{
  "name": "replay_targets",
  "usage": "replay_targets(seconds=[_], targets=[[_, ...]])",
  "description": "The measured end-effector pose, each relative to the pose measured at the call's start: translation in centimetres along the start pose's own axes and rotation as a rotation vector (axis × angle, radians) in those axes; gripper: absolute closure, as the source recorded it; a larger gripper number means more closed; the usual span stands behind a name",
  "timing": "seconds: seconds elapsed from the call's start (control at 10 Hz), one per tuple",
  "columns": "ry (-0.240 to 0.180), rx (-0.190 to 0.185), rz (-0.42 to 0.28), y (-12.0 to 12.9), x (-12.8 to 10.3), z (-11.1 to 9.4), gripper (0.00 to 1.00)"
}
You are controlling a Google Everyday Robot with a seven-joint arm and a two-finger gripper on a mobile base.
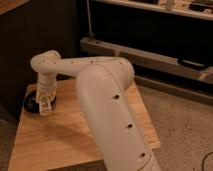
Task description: Place the bottle in the ceramic bowl
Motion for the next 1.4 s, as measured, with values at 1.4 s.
replay_targets(seconds=[1.4], targets=[[0.068, -0.175, -0.063, -2.5, 1.1, 1.6, 0.20]])
